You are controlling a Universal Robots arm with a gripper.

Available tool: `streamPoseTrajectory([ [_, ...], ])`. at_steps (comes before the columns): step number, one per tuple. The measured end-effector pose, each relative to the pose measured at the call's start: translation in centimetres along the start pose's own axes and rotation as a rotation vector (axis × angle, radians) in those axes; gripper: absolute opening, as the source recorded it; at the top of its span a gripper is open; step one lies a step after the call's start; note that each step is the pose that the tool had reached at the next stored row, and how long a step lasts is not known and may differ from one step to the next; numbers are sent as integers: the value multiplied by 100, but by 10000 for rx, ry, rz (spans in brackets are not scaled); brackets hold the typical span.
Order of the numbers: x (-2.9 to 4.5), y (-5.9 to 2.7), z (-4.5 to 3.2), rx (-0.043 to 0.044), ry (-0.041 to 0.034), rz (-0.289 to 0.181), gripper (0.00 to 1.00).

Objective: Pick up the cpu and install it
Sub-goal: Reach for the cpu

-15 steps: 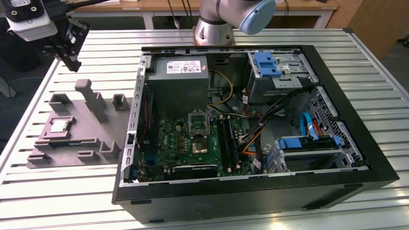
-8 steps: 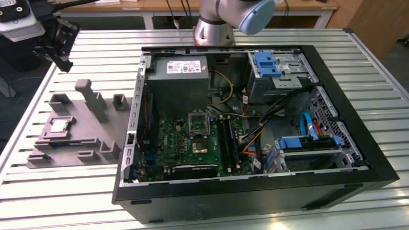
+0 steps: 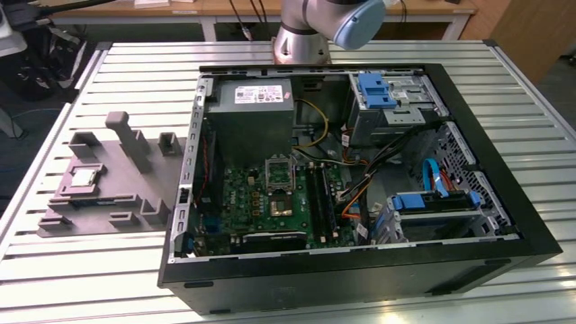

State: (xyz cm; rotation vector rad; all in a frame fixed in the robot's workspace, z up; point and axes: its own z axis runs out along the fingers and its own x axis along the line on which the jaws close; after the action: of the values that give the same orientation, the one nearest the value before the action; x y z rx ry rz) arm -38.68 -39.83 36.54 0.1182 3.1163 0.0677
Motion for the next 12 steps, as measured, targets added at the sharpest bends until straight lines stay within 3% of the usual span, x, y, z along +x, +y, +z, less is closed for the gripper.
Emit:
streamPoseTrajectory([
  [12,483,-2,30,3,11,2,11],
])
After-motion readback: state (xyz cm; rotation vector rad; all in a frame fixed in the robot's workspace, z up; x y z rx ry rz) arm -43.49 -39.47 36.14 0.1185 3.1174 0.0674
